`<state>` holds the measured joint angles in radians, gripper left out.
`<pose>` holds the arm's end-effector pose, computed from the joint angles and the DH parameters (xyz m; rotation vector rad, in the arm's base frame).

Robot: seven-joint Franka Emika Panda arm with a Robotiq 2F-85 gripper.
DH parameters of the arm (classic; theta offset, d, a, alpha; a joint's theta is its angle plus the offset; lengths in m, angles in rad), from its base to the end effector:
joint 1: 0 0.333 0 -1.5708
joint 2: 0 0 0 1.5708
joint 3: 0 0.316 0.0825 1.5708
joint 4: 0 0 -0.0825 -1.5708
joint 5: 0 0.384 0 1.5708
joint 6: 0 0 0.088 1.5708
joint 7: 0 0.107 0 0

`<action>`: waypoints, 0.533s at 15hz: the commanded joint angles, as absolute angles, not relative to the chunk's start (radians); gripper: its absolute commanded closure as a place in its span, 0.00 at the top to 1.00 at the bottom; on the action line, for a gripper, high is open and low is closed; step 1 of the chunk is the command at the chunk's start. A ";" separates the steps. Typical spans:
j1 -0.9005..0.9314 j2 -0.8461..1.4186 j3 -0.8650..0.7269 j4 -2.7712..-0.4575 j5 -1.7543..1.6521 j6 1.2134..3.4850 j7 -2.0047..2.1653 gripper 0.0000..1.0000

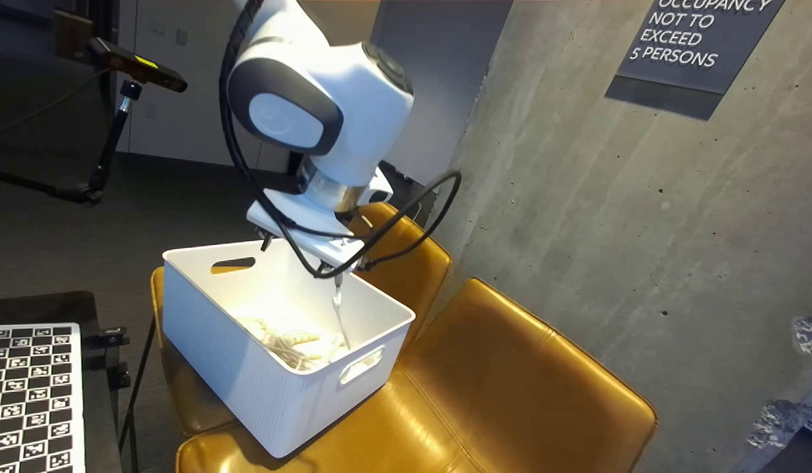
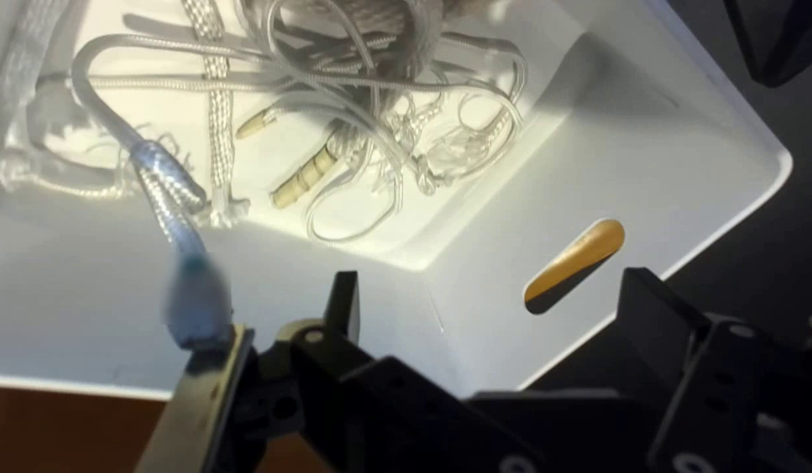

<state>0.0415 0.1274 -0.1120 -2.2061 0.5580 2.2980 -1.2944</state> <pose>0.5425 -0.0266 0.3229 -2.5548 -1.1433 -0.3181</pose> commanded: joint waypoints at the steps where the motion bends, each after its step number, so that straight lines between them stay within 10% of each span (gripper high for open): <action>1: -0.015 0.239 -0.061 -2.159 0.508 2.314 -1.266 1.00; 8: -0.056 0.417 -0.004 -2.170 0.355 2.548 -1.283 1.00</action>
